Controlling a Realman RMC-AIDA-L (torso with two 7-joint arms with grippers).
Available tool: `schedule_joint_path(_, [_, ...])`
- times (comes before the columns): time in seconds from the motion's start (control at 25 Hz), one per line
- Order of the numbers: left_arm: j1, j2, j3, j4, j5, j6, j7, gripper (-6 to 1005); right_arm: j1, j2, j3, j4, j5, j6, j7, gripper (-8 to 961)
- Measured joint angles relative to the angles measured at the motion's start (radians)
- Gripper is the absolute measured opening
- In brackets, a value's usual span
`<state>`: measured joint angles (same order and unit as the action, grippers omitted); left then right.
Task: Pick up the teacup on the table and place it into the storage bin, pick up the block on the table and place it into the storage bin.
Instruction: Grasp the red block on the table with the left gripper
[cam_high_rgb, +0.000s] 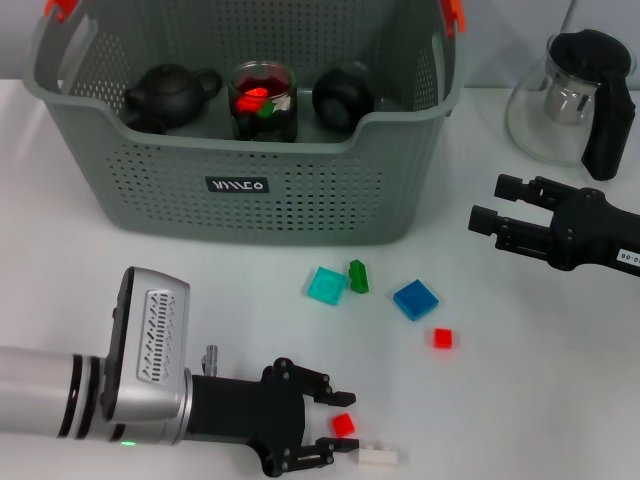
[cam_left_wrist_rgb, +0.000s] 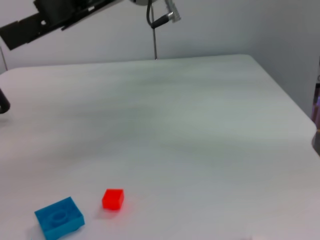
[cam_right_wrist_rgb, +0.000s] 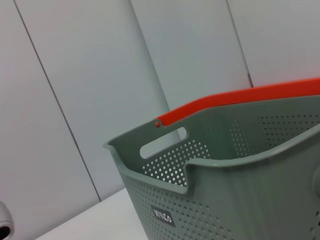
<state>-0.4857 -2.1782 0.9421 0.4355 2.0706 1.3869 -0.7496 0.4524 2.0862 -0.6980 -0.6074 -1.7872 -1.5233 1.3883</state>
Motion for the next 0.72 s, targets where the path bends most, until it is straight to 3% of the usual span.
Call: schedule_joint_path(0.72, [-0.011,0.0,0.003,-0.018,0.001,-0.041,-0.007,357,-0.003,-0.003,0.0,0.0,-0.002,0.0,0.0,805])
